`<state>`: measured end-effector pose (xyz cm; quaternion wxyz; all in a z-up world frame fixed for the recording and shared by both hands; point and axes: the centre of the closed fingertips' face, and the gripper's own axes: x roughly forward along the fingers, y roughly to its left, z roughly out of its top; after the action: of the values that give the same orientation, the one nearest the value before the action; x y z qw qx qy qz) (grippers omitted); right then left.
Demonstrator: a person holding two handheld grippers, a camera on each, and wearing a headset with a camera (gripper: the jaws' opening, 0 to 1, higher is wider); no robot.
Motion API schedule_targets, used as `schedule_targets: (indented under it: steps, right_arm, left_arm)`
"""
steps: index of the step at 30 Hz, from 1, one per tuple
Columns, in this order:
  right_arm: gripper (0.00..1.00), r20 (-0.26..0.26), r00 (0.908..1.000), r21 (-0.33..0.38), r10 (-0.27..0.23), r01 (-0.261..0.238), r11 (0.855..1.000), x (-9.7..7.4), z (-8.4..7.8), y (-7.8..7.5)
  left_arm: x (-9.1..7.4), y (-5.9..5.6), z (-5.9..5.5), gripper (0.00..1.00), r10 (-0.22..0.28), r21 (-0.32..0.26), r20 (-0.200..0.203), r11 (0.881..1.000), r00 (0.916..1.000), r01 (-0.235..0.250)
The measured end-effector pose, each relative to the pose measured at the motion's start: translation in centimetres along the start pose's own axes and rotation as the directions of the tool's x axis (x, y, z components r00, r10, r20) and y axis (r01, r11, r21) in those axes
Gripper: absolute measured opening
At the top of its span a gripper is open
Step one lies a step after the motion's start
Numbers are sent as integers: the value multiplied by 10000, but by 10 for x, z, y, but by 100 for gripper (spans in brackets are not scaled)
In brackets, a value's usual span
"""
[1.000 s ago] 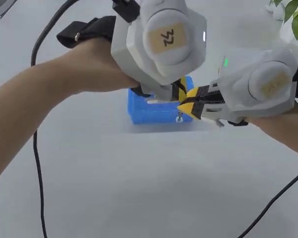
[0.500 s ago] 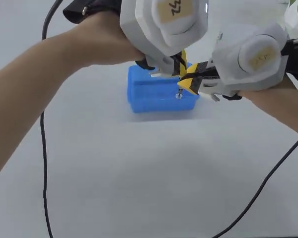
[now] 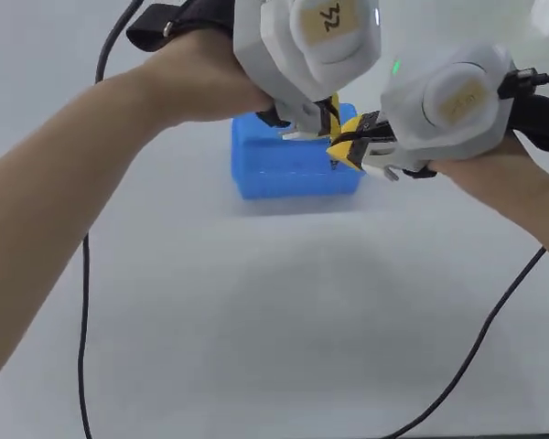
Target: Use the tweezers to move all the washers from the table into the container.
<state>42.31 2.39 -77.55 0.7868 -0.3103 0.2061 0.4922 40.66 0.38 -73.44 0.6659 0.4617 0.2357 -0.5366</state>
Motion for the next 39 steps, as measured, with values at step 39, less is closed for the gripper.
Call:
schedule_targets:
  steps: [39]
  right_arm:
    - [6, 936, 9953, 1348, -236, 108, 9908, -34, 33, 18]
  left_arm:
    - [-49, -14, 0, 0, 725, -352, 67, 9968, 9973, -722]
